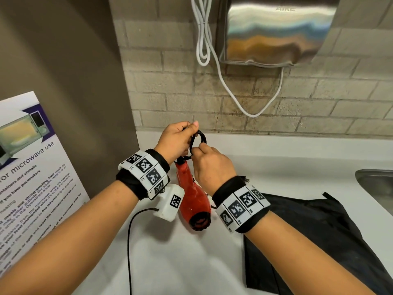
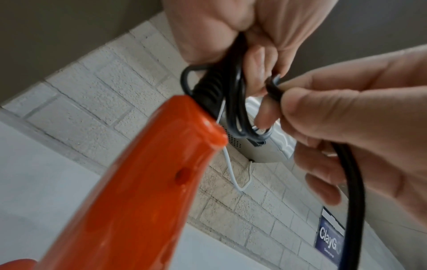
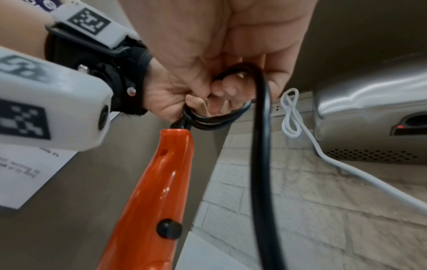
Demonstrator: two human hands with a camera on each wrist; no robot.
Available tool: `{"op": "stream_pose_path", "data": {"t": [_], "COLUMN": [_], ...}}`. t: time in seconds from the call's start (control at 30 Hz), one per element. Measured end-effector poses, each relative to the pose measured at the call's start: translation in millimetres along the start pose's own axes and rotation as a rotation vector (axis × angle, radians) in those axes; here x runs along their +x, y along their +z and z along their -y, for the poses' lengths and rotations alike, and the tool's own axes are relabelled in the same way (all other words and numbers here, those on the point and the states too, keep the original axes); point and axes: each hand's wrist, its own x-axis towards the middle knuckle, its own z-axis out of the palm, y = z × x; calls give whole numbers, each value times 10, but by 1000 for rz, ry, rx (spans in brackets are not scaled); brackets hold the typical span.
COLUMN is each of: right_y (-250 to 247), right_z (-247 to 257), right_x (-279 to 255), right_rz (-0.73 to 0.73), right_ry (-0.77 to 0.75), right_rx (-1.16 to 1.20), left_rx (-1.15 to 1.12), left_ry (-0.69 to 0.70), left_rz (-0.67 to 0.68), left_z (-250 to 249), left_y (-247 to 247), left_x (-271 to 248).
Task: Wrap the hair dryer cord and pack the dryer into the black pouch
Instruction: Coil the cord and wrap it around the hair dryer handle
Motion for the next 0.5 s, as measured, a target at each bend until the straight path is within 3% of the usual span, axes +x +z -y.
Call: {"op": "stream_pose_path", "data": {"t": [0.1, 0.27, 0.5], "right_y": [44, 97, 177], "right_z": [-14, -76, -282], "right_x": [-49, -161, -307], "right_rz": [-34, -10, 148], "right_ry": [20, 48, 151], "right_rx": [-4, 196, 476], "left_rx": [0, 18, -36], "left_ry": [0, 31, 39], "left_rz": [1, 28, 34], "left_z": [-9, 16, 28], "left_y": [26, 65, 103], "left_x": [-11, -22, -29]}}
